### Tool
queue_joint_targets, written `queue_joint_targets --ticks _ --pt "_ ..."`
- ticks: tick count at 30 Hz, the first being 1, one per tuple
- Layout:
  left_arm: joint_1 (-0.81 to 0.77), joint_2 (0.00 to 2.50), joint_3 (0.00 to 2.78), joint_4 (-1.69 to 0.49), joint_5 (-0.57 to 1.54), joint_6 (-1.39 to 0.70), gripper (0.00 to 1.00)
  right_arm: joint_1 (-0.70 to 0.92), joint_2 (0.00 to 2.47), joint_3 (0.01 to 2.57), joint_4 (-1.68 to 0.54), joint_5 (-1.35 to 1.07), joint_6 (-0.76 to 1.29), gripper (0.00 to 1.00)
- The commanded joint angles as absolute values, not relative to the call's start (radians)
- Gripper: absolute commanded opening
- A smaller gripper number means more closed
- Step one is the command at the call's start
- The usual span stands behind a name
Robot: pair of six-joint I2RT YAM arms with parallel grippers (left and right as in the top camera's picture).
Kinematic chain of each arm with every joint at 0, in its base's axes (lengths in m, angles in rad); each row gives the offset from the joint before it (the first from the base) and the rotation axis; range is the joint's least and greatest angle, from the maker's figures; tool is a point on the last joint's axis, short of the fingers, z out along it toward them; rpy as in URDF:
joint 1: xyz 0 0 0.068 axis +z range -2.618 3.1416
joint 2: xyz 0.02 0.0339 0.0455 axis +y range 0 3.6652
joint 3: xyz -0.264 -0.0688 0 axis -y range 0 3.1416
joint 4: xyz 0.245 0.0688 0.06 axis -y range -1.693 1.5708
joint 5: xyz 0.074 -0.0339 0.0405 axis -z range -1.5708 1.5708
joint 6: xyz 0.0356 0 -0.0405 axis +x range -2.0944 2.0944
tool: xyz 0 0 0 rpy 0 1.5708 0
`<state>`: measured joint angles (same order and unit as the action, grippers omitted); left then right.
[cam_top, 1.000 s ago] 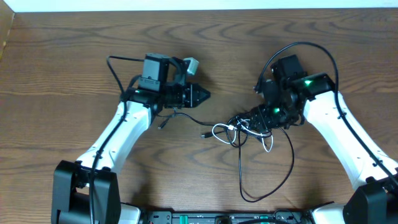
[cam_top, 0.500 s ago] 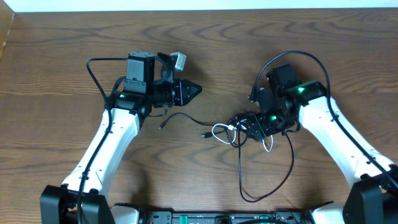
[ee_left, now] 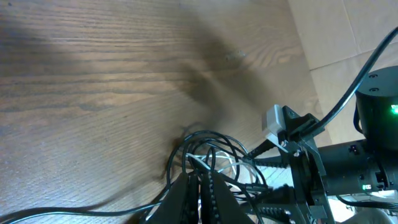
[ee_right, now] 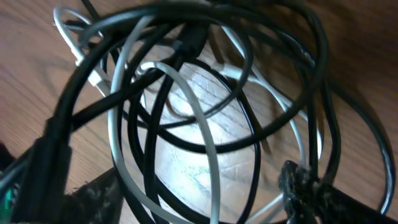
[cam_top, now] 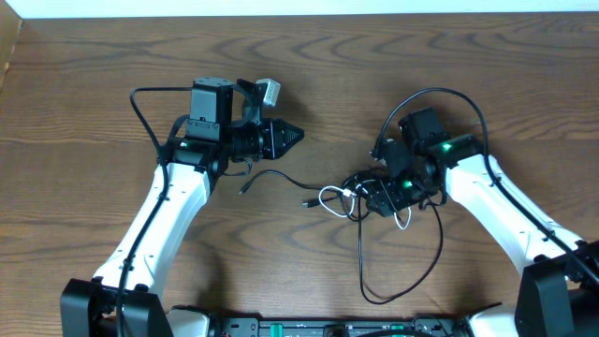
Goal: Untangle cables
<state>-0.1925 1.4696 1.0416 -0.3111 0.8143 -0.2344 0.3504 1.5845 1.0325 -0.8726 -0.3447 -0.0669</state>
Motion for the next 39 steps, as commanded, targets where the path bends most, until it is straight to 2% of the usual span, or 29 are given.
queue_joint_targets --ticks 1,2,5,11,14,22,27,30,38,39 --pt "-0.191 1.455 1.039 -0.313 0.847 -0.218 0.09 0.355 1.613 1.024 -0.849 -0.374 -0.067 0.29" --pt "-0.191 1.455 1.039 -0.314 0.854 -0.218 0.09 0.355 1.620 1.024 -0.833 -0.374 -0.049 0.01" --pt "-0.191 1.455 1.039 -0.318 0.857 -0.218 0.09 0.355 1.624 1.024 -0.773 -0.373 0.028 0.01" --pt "-0.191 1.455 1.039 -0.377 0.857 -0.213 0.09 0.331 1.623 1.048 -0.467 -0.378 0.267 0.01" --pt "-0.191 1.455 1.039 -0.408 0.857 -0.193 0.09 0.292 1.623 1.126 -0.395 -0.473 0.284 0.01" --pt "-0.191 1.455 1.039 -0.451 0.857 -0.059 0.12 0.249 1.615 1.385 -0.570 -0.819 0.272 0.01" --pt "-0.191 1.459 1.039 -0.402 0.877 -0.044 0.15 0.249 1.581 1.414 -0.553 -1.064 0.273 0.01" --pt "-0.193 1.470 1.039 -0.326 0.970 -0.044 0.15 0.248 1.538 1.414 -0.553 -1.098 0.269 0.01" --pt "-0.194 1.471 1.039 -0.292 0.981 -0.045 0.17 0.236 1.485 1.414 -0.581 -1.110 0.237 0.01" --pt "-0.194 1.471 1.039 -0.289 0.982 -0.045 0.23 0.236 1.485 1.414 -0.584 -1.110 0.234 0.01"
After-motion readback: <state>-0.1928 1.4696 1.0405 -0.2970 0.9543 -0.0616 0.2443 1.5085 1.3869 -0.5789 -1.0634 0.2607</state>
